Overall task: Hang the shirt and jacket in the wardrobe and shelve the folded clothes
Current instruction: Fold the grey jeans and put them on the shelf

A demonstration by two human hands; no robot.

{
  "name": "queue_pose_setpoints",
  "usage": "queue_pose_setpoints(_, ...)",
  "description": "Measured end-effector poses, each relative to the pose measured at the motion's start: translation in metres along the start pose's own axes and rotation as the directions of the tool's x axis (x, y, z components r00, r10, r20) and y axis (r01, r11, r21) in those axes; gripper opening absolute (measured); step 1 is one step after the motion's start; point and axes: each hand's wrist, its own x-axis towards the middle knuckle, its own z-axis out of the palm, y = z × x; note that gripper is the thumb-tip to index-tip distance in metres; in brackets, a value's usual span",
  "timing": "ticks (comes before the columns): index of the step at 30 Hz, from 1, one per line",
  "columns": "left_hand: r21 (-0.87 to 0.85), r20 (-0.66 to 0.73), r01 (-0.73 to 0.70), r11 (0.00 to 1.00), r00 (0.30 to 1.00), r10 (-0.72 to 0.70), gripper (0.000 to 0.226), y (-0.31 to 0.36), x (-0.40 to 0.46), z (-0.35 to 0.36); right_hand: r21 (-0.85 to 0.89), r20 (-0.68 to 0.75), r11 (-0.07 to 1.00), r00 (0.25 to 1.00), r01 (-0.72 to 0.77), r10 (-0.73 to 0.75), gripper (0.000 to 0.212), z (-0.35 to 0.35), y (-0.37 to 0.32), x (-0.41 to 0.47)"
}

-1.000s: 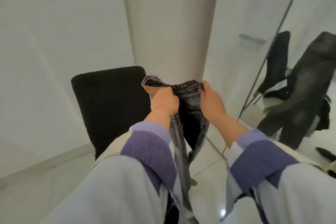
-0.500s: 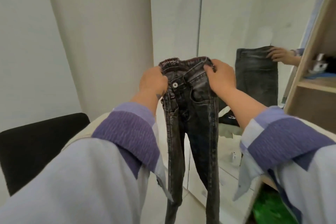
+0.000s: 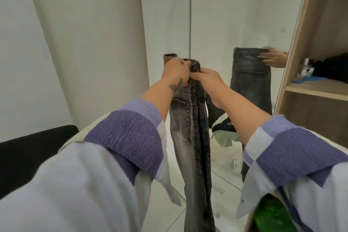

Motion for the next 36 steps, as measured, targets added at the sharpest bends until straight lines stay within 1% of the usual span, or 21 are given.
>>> queue_pose_setpoints(2,-0.022,0.002,-0.019,1.0,1.0,0.019,0.025,0.002,-0.001,-0.004,-0.014,0.05,0.999,0.998,0.03,-0.03,0.018,-0.001,-0.001,-0.002)
queue_pose_setpoints(3,-0.048,0.012,-0.027,0.998,1.0,0.028,0.024,0.003,-0.001,-0.005,-0.015,0.037,0.999,0.998,0.052,-0.052,0.022,-0.001,-0.001,-0.002)
queue_pose_setpoints(6,-0.093,0.034,-0.073,0.993,0.997,0.076,0.02,0.0,-0.013,-0.012,0.034,-0.067,0.995,0.994,0.09,-0.088,0.031,0.006,0.003,-0.006)
queue_pose_setpoints(8,-0.193,0.034,-0.073,0.979,0.996,0.081,0.026,-0.009,-0.024,-0.017,0.042,-0.125,0.995,0.989,0.09,-0.084,0.029,0.015,0.008,-0.008)
queue_pose_setpoints(9,-0.213,0.002,-0.078,0.974,0.997,0.08,0.031,-0.016,-0.029,-0.02,0.051,-0.147,0.995,0.986,0.087,-0.079,0.027,0.02,0.011,-0.009)
queue_pose_setpoints(11,-0.141,-0.153,-0.078,0.987,0.987,0.056,0.04,-0.039,-0.04,-0.03,0.085,-0.167,0.993,0.984,0.083,-0.068,0.024,0.032,0.015,-0.012)
queue_pose_setpoints(12,-0.076,-0.244,-0.046,0.996,0.969,0.026,0.047,-0.054,-0.046,-0.037,0.103,-0.166,0.991,0.984,0.084,-0.067,0.023,0.038,0.015,-0.013)
queue_pose_setpoints(14,0.013,-0.358,0.123,0.992,0.927,-0.111,0.07,-0.085,-0.059,-0.054,0.151,-0.146,0.985,0.987,0.088,-0.066,0.021,0.046,0.011,-0.016)
queue_pose_setpoints(15,0.003,-0.359,0.219,0.976,0.911,-0.203,0.085,-0.097,-0.068,-0.064,0.19,-0.127,0.979,0.99,0.08,-0.057,0.02,0.05,0.007,-0.018)
queue_pose_setpoints(16,-0.054,-0.318,0.28,0.958,0.905,-0.283,0.1,-0.107,-0.077,-0.074,0.232,-0.098,0.971,0.994,0.063,-0.041,0.02,0.053,0.004,-0.02)
queue_pose_setpoints(17,-0.147,-0.259,0.304,0.941,0.906,-0.333,0.109,-0.114,-0.085,-0.084,0.269,-0.062,0.962,0.998,0.04,-0.024,0.021,0.056,0.001,-0.022)
queue_pose_setpoints(18,-0.235,-0.205,0.301,0.924,0.914,-0.35,0.111,-0.117,-0.093,-0.093,0.295,-0.026,0.955,1.0,0.018,-0.011,0.021,0.06,-0.003,-0.025)
queue_pose_setpoints(19,-0.303,-0.168,0.291,0.907,0.921,-0.351,0.108,-0.118,-0.101,-0.101,0.306,0.004,0.952,1.0,0.0,-0.001,0.021,0.063,-0.005,-0.029)
queue_pose_setpoints(21,-0.342,-0.167,0.262,0.902,0.928,-0.333,0.1,-0.116,-0.115,-0.114,0.316,0.035,0.949,0.999,-0.009,-0.002,0.022,0.069,-0.008,-0.037)
queue_pose_setpoints(22,-0.322,-0.193,0.245,0.914,0.929,-0.317,0.093,-0.113,-0.124,-0.119,0.319,0.034,0.948,0.999,-0.008,-0.003,0.021,0.072,-0.009,-0.042)
queue_pose_setpoints(25,-0.228,-0.303,0.18,0.957,0.921,-0.245,0.06,-0.108,-0.152,-0.13,0.312,0.024,0.95,1.0,-0.021,0.014,0.017,0.08,-0.012,-0.064)
queue_pose_setpoints(26,-0.203,-0.335,0.17,0.964,0.914,-0.231,0.054,-0.105,-0.164,-0.134,0.307,0.025,0.951,0.999,-0.029,0.023,0.017,0.083,-0.014,-0.073)
queue_pose_setpoints(28,-0.166,-0.377,0.162,0.973,0.901,-0.214,0.051,-0.1,-0.186,-0.143,0.3,0.024,0.953,0.999,-0.045,0.04,0.015,0.09,-0.018,-0.094)
queue_pose_setpoints(31,-0.092,-0.405,0.198,0.976,0.888,-0.218,0.055,-0.093,-0.22,-0.161,0.283,0.01,0.957,0.998,-0.061,0.061,0.018,0.102,-0.027,-0.128)
queue_pose_setpoints(34,-0.013,-0.454,0.207,0.978,0.87,-0.19,0.055,-0.082,-0.252,-0.183,0.288,0.025,0.957,0.999,-0.046,0.041,0.013,0.114,-0.04,-0.16)
queue_pose_setpoints(36,0.021,-0.491,0.203,0.979,0.855,-0.167,0.054,-0.074,-0.269,-0.2,0.308,0.044,0.951,0.999,-0.041,0.029,0.017,0.124,-0.052,-0.176)
